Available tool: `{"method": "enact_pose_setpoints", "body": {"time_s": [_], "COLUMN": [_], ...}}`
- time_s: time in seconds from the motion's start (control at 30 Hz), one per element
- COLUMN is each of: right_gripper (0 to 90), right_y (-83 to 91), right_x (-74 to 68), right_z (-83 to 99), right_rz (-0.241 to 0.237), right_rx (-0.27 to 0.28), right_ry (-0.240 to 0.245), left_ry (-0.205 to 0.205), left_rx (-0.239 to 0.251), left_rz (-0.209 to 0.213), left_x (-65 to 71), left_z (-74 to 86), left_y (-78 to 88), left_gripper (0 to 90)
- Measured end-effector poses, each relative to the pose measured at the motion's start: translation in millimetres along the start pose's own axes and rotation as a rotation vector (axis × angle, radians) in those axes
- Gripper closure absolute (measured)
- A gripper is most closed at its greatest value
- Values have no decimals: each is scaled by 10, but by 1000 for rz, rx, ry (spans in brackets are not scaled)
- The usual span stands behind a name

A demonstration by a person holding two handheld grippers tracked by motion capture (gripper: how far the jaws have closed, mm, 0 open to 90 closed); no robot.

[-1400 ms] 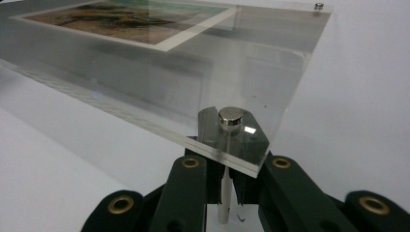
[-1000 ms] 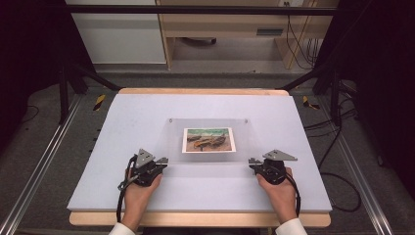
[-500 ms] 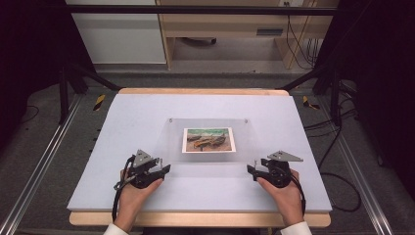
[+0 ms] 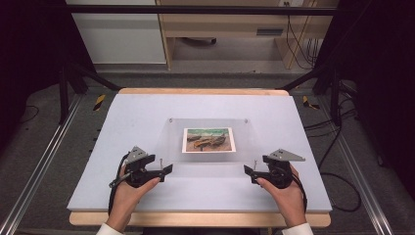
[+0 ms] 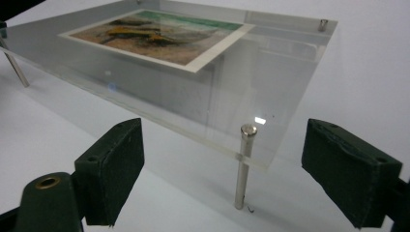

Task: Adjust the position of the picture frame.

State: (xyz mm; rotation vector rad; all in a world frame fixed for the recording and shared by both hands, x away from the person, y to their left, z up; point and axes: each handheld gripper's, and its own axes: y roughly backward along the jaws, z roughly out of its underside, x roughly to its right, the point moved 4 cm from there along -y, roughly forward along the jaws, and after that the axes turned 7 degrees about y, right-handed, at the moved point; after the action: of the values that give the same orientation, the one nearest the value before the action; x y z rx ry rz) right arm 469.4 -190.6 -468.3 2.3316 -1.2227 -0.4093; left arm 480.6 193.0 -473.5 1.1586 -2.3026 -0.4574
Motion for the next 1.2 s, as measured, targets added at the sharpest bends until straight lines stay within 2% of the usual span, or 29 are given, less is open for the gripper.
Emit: {"method": "enact_pose_setpoints", "body": {"time_s": [0.2, 0.3, 0.4, 0.43, 0.5, 0.6, 0.63, 0.73, 0.77, 0.8, 0.83, 0.9, 1.0, 1.03, 1.2], "right_gripper": [142, 150, 144, 144, 145, 144, 145, 141, 142, 142, 138, 148, 153, 158, 159], "right_y": [52, 54, 48, 48, 47, 26, 8, -45, -67, -67, -120, -183, -236, -275, -319], "right_x": [-19, -12, -7, -7, -14, -27, -26, 2, 30, 30, 78, 114, 146, 154, 181], "right_z": [-114, -147, -173, -173, -229, -270, -298, -365, -391, -391, -414, -414, -385, -347, -302], "right_rz": [21, 26, 42, 42, 74, 82, 79, 73, 71, 71, 52, 24, 16, 3, -8], "right_rx": [53, 59, 59, 59, 61, 62, 59, 31, 22, 22, -5, -21, -25, -30, -42], "right_ry": [22, 29, 42, 42, 60, 75, 77, 82, 93, 93, 84, 55, 41, 20, 8], "left_ry": [8, 1, 1, 1, -6, -16, -12, -14, -19, -19, -17, -8, -8, 6, 33], "left_rx": [26, 62, 76, 76, 65, 44, 29, 19, 8, 8, -4, -8, -21, -21, -23], "left_rz": [7, 5, 2, 2, -9, -12, -13, -11, -8, -8, -12, -13, -23, -27, -21], "left_x": [-10, 1, 14, 14, 20, 21, 16, 11, -2, -2, -24, -39, -57, -66, -83], "left_z": [-58, -127, -183, -183, -244, -284, -351, -401, -453, -453, -458, -446, -392, -354, -301], "left_y": [47, 107, 137, 137, 118, 76, 17, -30, -99, -99, -145, -166, -185, -186, -201], "left_gripper": [132, 134, 137, 141, 146, 156, 156, 154, 153, 153, 154, 156, 156, 154, 153]}}
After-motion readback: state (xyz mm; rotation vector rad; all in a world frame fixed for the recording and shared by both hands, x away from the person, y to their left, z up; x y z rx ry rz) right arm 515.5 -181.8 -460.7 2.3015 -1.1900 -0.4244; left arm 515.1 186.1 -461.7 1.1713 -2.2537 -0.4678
